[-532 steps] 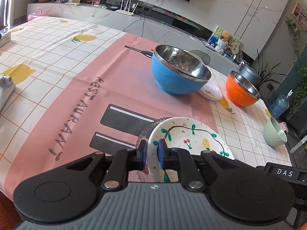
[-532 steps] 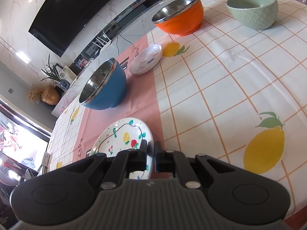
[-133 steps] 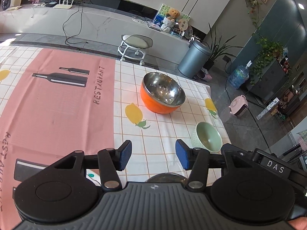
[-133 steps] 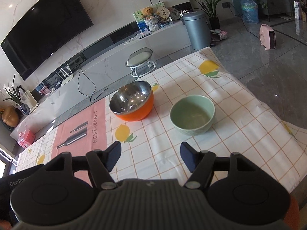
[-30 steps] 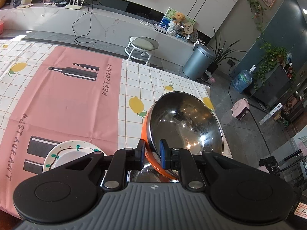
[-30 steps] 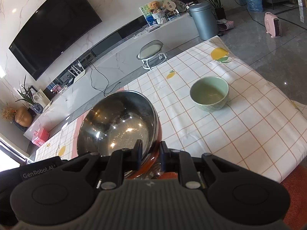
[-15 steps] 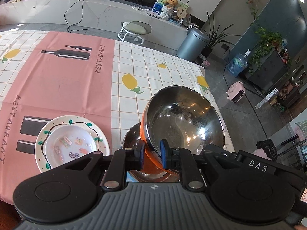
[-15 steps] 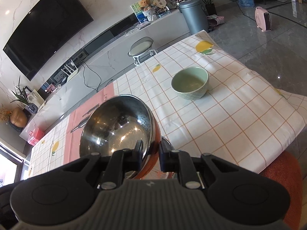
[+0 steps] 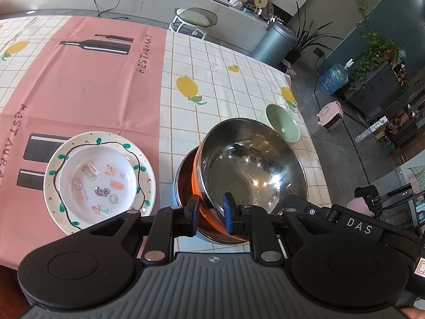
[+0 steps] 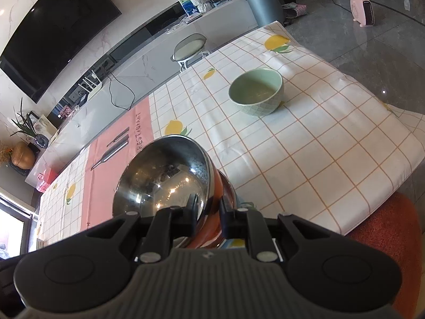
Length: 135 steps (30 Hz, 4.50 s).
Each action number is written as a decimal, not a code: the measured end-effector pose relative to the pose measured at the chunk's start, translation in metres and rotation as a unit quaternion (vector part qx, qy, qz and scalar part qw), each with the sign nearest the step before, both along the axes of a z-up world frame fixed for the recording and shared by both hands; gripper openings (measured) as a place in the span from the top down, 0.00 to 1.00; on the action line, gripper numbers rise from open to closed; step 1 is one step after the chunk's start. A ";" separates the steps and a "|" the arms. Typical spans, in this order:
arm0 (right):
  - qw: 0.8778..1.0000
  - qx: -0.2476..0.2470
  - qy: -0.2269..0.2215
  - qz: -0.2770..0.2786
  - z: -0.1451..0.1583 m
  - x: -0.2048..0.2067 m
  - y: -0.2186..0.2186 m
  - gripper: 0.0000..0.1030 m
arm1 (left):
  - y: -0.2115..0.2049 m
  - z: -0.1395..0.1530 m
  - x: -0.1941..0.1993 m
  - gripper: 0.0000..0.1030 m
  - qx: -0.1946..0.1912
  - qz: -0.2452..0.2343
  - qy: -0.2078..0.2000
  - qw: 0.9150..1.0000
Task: Organize plates and bowls
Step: 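Carry the orange bowl over the blue bowl and lower it inside, then open the left gripper to release the orange bowl, then move the left gripper to the rim of the pale green bowl, then close the left gripper on the green bowl rim and lift it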
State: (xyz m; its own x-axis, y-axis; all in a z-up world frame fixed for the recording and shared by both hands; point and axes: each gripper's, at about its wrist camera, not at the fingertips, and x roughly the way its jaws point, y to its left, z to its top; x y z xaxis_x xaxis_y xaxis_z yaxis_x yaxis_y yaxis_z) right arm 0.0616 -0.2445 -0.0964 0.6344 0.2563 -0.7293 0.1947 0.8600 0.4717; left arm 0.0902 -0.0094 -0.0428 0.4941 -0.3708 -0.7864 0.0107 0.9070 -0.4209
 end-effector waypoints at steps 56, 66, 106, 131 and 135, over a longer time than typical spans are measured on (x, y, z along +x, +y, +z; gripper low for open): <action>0.999 -0.008 -0.021 -0.049 -0.001 0.021 -0.051 0.44 | -0.049 0.033 0.040 0.46 0.019 -0.062 -0.038 0.997; 0.997 -0.005 -0.024 -0.073 -0.007 0.042 -0.081 0.40 | -0.090 0.022 0.076 0.42 0.032 -0.095 -0.013 0.995; 0.995 0.039 0.030 -0.087 -0.089 0.174 -0.124 0.81 | -0.170 -0.049 0.210 0.74 0.115 -0.099 0.050 0.987; 0.997 0.047 -0.002 -0.062 -0.037 0.138 -0.100 0.86 | -0.137 0.022 0.160 0.92 0.106 -0.099 0.003 0.989; 0.997 0.048 -0.022 -0.050 -0.016 0.120 -0.086 0.86 | -0.118 0.040 0.139 0.92 0.099 -0.088 -0.015 0.991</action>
